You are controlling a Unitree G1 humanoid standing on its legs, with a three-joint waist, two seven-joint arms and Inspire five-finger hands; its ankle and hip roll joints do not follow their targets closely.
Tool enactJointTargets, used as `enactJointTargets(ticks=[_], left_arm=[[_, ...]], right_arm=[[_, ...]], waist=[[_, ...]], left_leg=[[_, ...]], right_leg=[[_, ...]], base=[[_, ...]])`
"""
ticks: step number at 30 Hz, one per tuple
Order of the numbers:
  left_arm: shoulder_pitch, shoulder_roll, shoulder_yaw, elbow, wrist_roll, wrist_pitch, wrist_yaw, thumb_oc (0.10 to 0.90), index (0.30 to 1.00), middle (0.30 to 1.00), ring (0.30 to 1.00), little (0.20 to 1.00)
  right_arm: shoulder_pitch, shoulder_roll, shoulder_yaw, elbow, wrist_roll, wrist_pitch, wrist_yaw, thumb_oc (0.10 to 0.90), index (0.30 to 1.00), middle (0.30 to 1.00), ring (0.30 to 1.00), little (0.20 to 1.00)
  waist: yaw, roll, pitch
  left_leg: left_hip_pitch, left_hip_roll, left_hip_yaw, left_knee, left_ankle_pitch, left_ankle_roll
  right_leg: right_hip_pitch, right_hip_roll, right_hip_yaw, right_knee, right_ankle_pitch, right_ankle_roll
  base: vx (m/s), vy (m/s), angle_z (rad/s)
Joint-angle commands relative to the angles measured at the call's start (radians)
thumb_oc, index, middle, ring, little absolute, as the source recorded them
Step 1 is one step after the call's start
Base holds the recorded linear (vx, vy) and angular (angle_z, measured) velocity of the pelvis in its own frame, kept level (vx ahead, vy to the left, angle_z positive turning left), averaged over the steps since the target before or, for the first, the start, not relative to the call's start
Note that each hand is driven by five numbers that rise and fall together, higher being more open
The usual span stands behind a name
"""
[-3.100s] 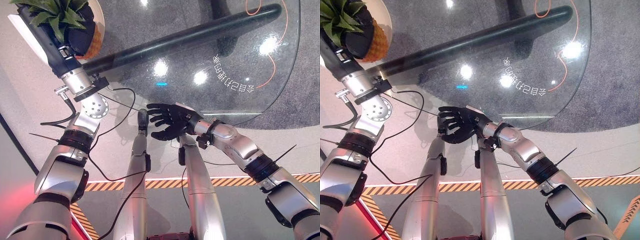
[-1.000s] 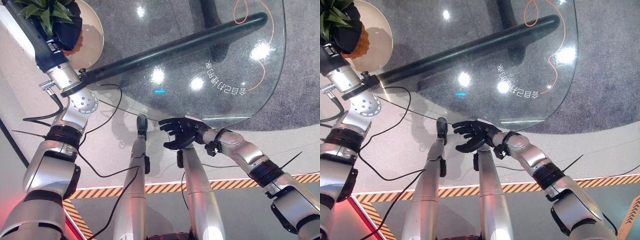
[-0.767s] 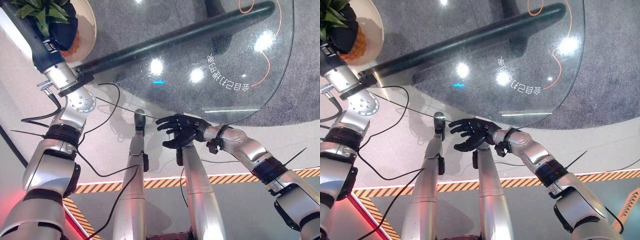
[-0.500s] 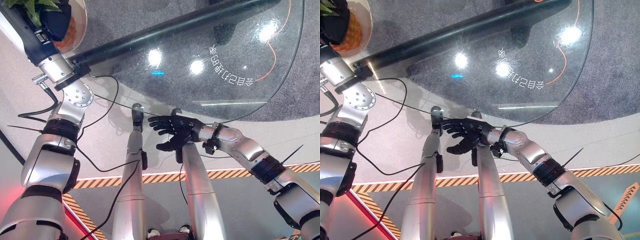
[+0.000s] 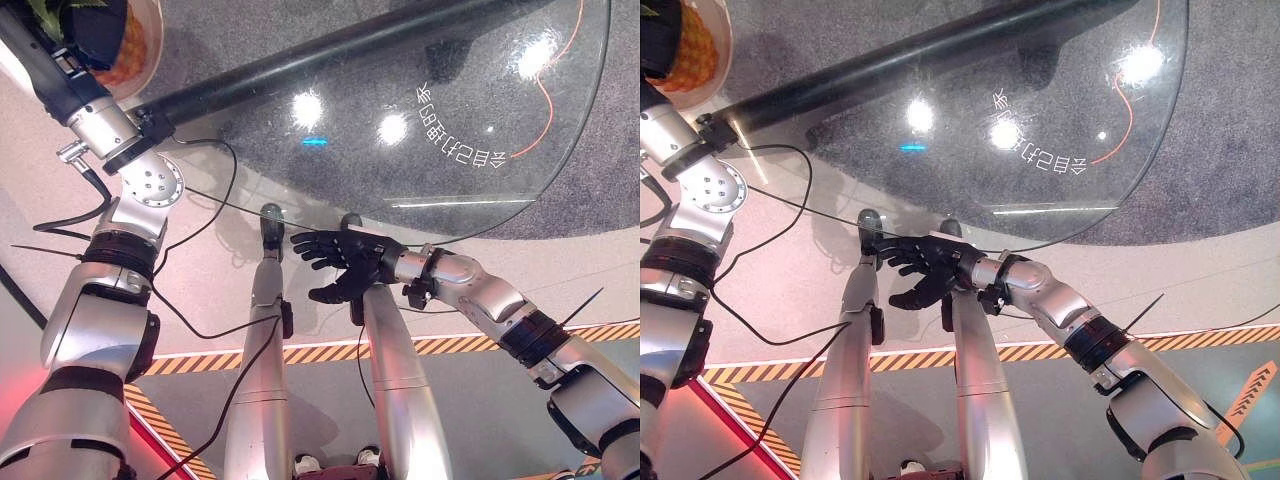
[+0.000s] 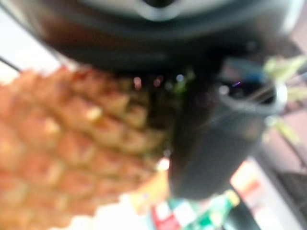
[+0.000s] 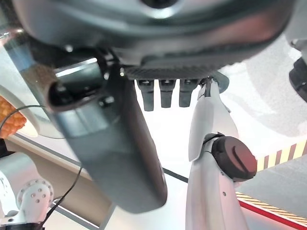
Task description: Pick up the fruit to the plate
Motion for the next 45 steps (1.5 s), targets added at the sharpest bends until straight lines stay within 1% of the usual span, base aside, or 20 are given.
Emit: enactJointTargets(ticks=[1, 7, 10, 18, 19, 25, 27, 28, 31, 34, 41, 45], left_arm=[[-0.079, 0.038, 0.043, -0.021, -0.009, -0.072, 0.031, 0.800, 0.900, 0.900, 0.900, 0.900], [-0.067, 0.036, 0.048, -0.032, -0.022, -0.067, 0.022, 0.800, 0.900, 0.900, 0.900, 0.900], [-0.053, 0.031, 0.052, -0.039, -0.029, -0.075, -0.005, 0.800, 0.900, 0.900, 0.900, 0.900], [0.006, 0.027, 0.061, -0.078, -0.067, -0.060, -0.090, 0.800, 0.900, 0.900, 0.900, 0.900], [0.020, 0.023, 0.064, -0.082, -0.080, -0.060, -0.121, 0.800, 0.900, 0.900, 0.900, 0.900], [0.095, 0.011, 0.084, -0.126, -0.146, -0.064, -0.208, 0.800, 0.900, 0.900, 0.900, 0.900], [0.138, 0.001, 0.096, -0.149, -0.168, -0.066, -0.256, 0.800, 0.900, 0.900, 0.900, 0.900], [0.138, 0.002, 0.096, -0.150, -0.169, -0.065, -0.257, 0.800, 0.900, 0.900, 0.900, 0.900], [0.215, -0.006, 0.120, -0.186, -0.194, -0.083, -0.310, 0.800, 0.900, 0.900, 0.900, 0.900], [0.263, -0.018, 0.135, -0.216, -0.192, -0.085, -0.331, 0.800, 0.900, 0.900, 0.900, 0.900], [0.382, -0.044, 0.173, -0.303, -0.222, -0.059, -0.385, 0.800, 0.900, 0.900, 0.900, 0.900], [0.420, -0.055, 0.191, -0.318, -0.259, -0.040, -0.422, 0.800, 0.900, 0.900, 0.900, 0.900]], right_arm=[[0.009, -0.031, -0.041, 0.048, 0.024, -0.006, -0.051, 0.800, 0.900, 0.900, 0.900, 0.900], [0.017, -0.024, -0.049, 0.042, 0.018, -0.003, -0.055, 0.800, 0.900, 0.900, 0.900, 0.900], [0.030, -0.019, -0.050, 0.033, 0.017, -0.002, -0.064, 0.800, 0.900, 0.900, 0.900, 0.900], [0.073, -0.016, -0.068, 0.014, 0.004, -0.011, -0.059, 0.800, 0.900, 0.900, 0.900, 0.900], [0.081, -0.015, -0.070, 0.008, 0.001, -0.010, -0.061, 0.800, 0.900, 0.900, 0.900, 0.900], [0.115, -0.010, -0.084, -0.021, -0.018, -0.007, -0.075, 0.800, 0.900, 0.900, 0.900, 0.900], [0.132, -0.011, -0.094, -0.032, -0.025, -0.010, -0.076, 0.800, 0.900, 0.900, 0.900, 0.900], [0.132, -0.011, -0.093, -0.032, -0.025, -0.010, -0.076, 0.800, 0.900, 0.900, 0.900, 0.900], [0.162, -0.019, -0.112, -0.056, -0.038, -0.007, -0.076, 0.800, 0.900, 0.900, 0.900, 0.900], [0.186, -0.020, -0.122, -0.070, -0.052, -0.012, -0.073, 0.800, 0.900, 0.900, 0.900, 0.900], [0.248, -0.033, -0.159, -0.113, -0.083, -0.016, -0.064, 0.800, 0.900, 0.900, 0.900, 0.900], [0.263, -0.031, -0.165, -0.118, -0.090, -0.018, -0.064, 0.800, 0.900, 0.900, 0.900, 0.900]], waist=[[-0.015, 0.037, -0.021], [-0.015, 0.039, -0.021], [-0.015, 0.040, -0.021], [-0.010, 0.043, -0.021], [-0.009, 0.044, -0.021], [-0.002, 0.051, -0.021], [0.002, 0.054, -0.021], [0.002, 0.054, -0.021], [0.009, 0.059, -0.021], [0.012, 0.062, -0.021], [0.023, 0.068, -0.021], [0.027, 0.070, -0.021]], left_leg=[[0.061, -0.087, 0.063, 0.139, -0.163, 0.019], [0.082, -0.086, 0.068, 0.129, -0.162, 0.022], [0.095, -0.085, 0.070, 0.125, -0.161, 0.021], [0.125, -0.089, 0.070, 0.111, -0.156, 0.026], [0.132, -0.089, 0.069, 0.107, -0.156, 0.028], [0.153, -0.091, 0.070, 0.094, -0.152, 0.031], [0.159, -0.093, 0.071, 0.091, -0.151, 0.032], [0.159, -0.093, 0.071, 0.091, -0.151, 0.032], [0.171, -0.095, 0.067, 0.079, -0.146, 0.034], [0.174, -0.096, 0.064, 0.077, -0.148, 0.035], [0.191, -0.098, 0.058, 0.067, -0.145, 0.039], [0.200, -0.100, 0.056, 0.066, -0.145, 0.040]], right_leg=[[0.073, 0.040, -0.013, -0.211, 0.141, 0.067], [0.091, 0.037, -0.013, -0.220, 0.143, 0.068], [0.104, 0.036, -0.013, -0.223, 0.144, 0.069], [0.131, 0.036, -0.016, -0.232, 0.145, 0.068], [0.137, 0.036, -0.016, -0.232, 0.143, 0.068], [0.155, 0.034, -0.019, -0.240, 0.141, 0.068], [0.162, 0.034, -0.021, -0.242, 0.138, 0.068], [0.163, 0.034, -0.021, -0.242, 0.138, 0.068], [0.174, 0.031, -0.026, -0.249, 0.136, 0.067], [0.177, 0.032, -0.024, -0.250, 0.132, 0.066], [0.200, 0.030, -0.032, -0.256, 0.121, 0.065], [0.209, 0.030, -0.038, -0.254, 0.118, 0.065]], base=[[0.00, 0.000, 0.00], [0.00, -0.006, 0.00], [-0.02, -0.039, 0.01], [0.00, -0.012, 0.00], [0.00, 0.000, 0.00], [0.00, -0.006, 0.00], [0.00, -0.032, -0.05], [0.00, 0.000, 0.00], [0.00, 0.000, 0.00], [0.00, 0.000, 0.00], [0.00, -0.009, -0.02], [0.00, 0.000, 0.00]])
